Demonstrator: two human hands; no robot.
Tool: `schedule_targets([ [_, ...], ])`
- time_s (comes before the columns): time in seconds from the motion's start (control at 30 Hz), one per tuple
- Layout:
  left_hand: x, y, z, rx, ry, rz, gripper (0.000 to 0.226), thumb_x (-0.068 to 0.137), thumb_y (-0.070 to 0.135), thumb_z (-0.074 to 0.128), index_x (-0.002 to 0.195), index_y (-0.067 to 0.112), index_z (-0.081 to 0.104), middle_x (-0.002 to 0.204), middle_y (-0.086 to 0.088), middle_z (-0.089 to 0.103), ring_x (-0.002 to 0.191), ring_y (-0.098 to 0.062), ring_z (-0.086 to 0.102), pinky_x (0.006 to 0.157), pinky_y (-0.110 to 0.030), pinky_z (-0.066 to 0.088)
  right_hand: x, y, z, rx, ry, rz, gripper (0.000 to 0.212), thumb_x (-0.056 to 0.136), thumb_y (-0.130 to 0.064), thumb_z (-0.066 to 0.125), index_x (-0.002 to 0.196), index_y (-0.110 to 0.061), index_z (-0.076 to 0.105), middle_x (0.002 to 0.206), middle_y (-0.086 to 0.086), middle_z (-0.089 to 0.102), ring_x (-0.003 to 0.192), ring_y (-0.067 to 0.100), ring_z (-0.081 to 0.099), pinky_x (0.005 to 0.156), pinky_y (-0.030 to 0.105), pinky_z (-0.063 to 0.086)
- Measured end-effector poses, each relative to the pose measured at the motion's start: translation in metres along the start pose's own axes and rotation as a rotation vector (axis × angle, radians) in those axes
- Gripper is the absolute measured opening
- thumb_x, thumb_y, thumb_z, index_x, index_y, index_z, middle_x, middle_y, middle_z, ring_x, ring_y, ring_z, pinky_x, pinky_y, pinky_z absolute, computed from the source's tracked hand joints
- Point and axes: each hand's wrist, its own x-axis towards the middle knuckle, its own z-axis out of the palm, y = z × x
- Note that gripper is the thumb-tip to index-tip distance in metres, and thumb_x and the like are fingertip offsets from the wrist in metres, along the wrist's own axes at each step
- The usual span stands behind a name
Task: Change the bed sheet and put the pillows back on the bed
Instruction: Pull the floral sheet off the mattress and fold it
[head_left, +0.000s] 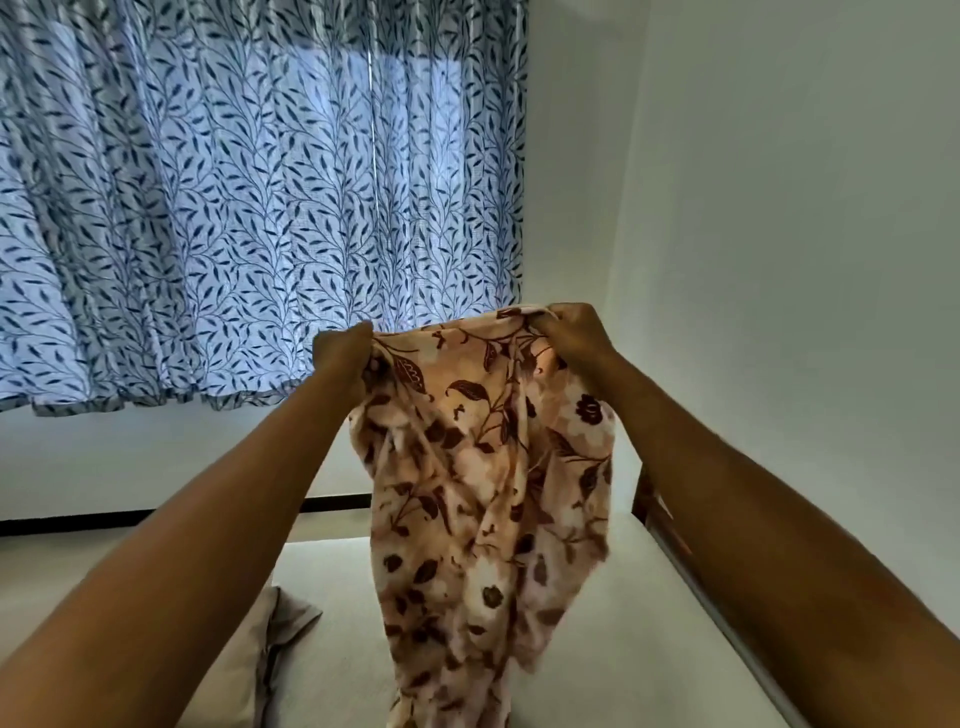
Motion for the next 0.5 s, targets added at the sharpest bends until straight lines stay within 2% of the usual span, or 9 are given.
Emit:
schedule_targets([
  [0.07, -0.001, 0.007, -0.004, -0.104, -0.045, -0.043, 0.027, 0.097, 0.018, 0.061, 0.073, 0.01, 0.052, 0.037, 0.001, 0.046, 0.029, -0.01, 0.04, 0.038, -0.017, 0.032, 0.002, -0.01, -0.007, 0.011, -0.199, 0.054, 0.029, 0.094, -0.027, 0.07, 0.08, -0.001, 0.074, 0.068, 0.025, 0.065, 0.056, 0.029, 0.063, 0.06, 0.034, 0.05],
  [0.13, -0.002, 0.01, -0.009, -0.182, -0.143, -0.001, 0.012, 0.094, 0.014, 0.061, 0.086, 0.006, 0.061, 0.052, -0.002, 0.059, 0.04, -0.013, 0.051, 0.051, -0.027, 0.046, 0.003, -0.014, -0.011, 0.015, -0.343, 0.086, 0.037, 0.092, -0.031, 0.072, 0.102, 0.005, 0.074, 0.091, 0.033, 0.07, 0.074, 0.04, 0.065, 0.073, 0.046, 0.052],
  [0.17, -0.004, 0.01, -0.011, -0.187, -0.228, 0.056, 0.009, 0.092, 0.015, 0.062, 0.091, 0.007, 0.064, 0.063, -0.003, 0.063, 0.046, -0.013, 0.055, 0.058, -0.03, 0.049, 0.002, -0.018, -0.01, 0.031, -0.373, 0.09, 0.04, 0.092, -0.031, 0.072, 0.103, 0.007, 0.073, 0.092, 0.032, 0.069, 0.077, 0.04, 0.065, 0.074, 0.046, 0.052],
  [0.23, -0.011, 0.003, -0.011, -0.086, -0.359, 0.167, 0.022, 0.096, 0.03, 0.064, 0.11, 0.013, 0.061, 0.091, -0.002, 0.063, 0.067, -0.011, 0.061, 0.067, -0.032, 0.051, 0.002, -0.024, -0.005, 0.096, -0.347, 0.079, 0.029, 0.094, -0.027, 0.071, 0.086, 0.0, 0.078, 0.083, 0.025, 0.071, 0.073, 0.035, 0.067, 0.074, 0.043, 0.053],
  [0.3, -0.028, -0.01, -0.007, 0.148, -0.304, 0.376, 0.048, 0.096, 0.05, 0.062, 0.133, 0.022, 0.051, 0.119, 0.0, 0.061, 0.102, -0.013, 0.062, 0.086, -0.036, 0.052, 0.004, -0.029, 0.0, 0.175, -0.313, 0.087, 0.037, 0.096, -0.021, 0.069, 0.061, -0.016, 0.077, 0.074, 0.01, 0.074, 0.066, 0.022, 0.069, 0.07, 0.034, 0.054],
  [0.33, -0.04, -0.018, -0.003, 0.256, -0.258, 0.544, 0.052, 0.092, 0.057, 0.063, 0.132, 0.024, 0.052, 0.123, 0.003, 0.062, 0.11, -0.014, 0.061, 0.091, -0.035, 0.051, 0.006, -0.03, 0.002, 0.2, -0.309, 0.082, 0.039, 0.097, -0.02, 0.068, 0.059, -0.018, 0.077, 0.08, 0.009, 0.076, 0.069, 0.02, 0.07, 0.07, 0.032, 0.055],
  [0.4, -0.068, -0.035, 0.006, 0.374, -0.256, 0.821, 0.049, 0.086, 0.06, 0.068, 0.115, 0.023, 0.055, 0.108, 0.004, 0.066, 0.099, -0.012, 0.065, 0.078, -0.028, 0.053, 0.013, -0.031, 0.006, 0.22, -0.304, 0.084, 0.025, 0.097, -0.021, 0.068, 0.079, -0.011, 0.08, 0.098, 0.017, 0.077, 0.086, 0.027, 0.074, 0.079, 0.037, 0.058],
  [0.43, -0.081, -0.041, 0.012, 0.414, -0.296, 0.869, 0.049, 0.083, 0.061, 0.072, 0.109, 0.023, 0.054, 0.097, 0.005, 0.067, 0.088, -0.01, 0.066, 0.07, -0.023, 0.052, 0.016, -0.03, 0.007, 0.234, -0.31, 0.09, 0.022, 0.098, -0.022, 0.067, 0.091, -0.005, 0.079, 0.101, 0.02, 0.076, 0.09, 0.031, 0.073, 0.084, 0.041, 0.059],
  [0.5, -0.101, -0.051, 0.021, 0.504, -0.356, 0.837, 0.052, 0.077, 0.058, 0.078, 0.107, 0.023, 0.054, 0.083, 0.005, 0.067, 0.072, -0.007, 0.065, 0.061, -0.021, 0.051, 0.016, -0.028, 0.012, 0.229, -0.336, 0.115, 0.026, 0.097, -0.025, 0.068, 0.094, 0.0, 0.076, 0.094, 0.022, 0.075, 0.086, 0.033, 0.072, 0.083, 0.047, 0.059],
])
